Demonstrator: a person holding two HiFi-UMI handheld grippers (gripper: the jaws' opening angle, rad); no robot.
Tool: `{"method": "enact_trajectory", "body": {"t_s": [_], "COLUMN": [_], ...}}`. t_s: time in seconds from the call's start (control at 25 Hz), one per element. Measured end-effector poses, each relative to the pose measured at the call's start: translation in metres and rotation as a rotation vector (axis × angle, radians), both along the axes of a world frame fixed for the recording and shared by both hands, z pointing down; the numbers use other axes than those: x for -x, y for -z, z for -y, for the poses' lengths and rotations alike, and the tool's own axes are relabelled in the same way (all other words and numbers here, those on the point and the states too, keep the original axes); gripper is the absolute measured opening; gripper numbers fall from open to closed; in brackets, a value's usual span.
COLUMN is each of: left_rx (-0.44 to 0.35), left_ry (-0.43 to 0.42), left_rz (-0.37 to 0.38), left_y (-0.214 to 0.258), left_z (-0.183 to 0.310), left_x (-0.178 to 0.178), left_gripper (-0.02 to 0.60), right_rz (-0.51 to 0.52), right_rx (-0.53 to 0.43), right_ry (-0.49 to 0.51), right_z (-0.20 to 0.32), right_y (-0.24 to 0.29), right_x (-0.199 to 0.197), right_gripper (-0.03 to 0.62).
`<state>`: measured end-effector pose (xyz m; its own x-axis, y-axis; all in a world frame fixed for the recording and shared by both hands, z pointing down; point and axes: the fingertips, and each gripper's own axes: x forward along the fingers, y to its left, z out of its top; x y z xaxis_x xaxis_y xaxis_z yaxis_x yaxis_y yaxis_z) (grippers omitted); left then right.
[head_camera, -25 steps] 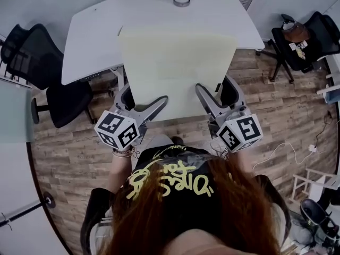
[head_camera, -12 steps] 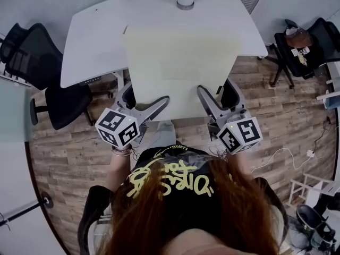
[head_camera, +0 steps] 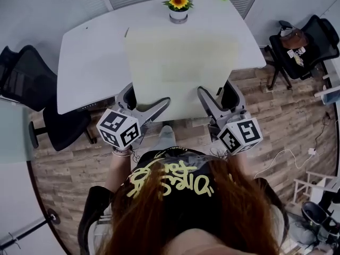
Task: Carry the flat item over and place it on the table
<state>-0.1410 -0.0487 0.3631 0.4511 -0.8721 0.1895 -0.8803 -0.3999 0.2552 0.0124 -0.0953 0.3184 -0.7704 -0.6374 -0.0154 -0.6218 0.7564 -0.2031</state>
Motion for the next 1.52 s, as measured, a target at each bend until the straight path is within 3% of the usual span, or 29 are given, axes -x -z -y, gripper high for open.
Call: {"method": "enact_trajectory", "body": {"t_s": [1.2, 1.52], "left_rx": [0.035, 0.058], "left_ry": [-0.145, -0.192], "left_rz": [-0.04, -0.056], "left_y": [-0.006, -0.018], "left_z": [0.166, 0.187], "left_x": [0.07, 0.063], "left_gripper": [0.489, 0.489], "right_rz": [-0.019, -0.027], "right_rx": [0.028, 0.032], "right_ry": [-0.15, -0.199], "right_z": [0.145, 0.16], "right_y": [-0.001, -0.008], "right_x": [0.067, 0.061], "right_gripper": [0.344, 0.344]}}
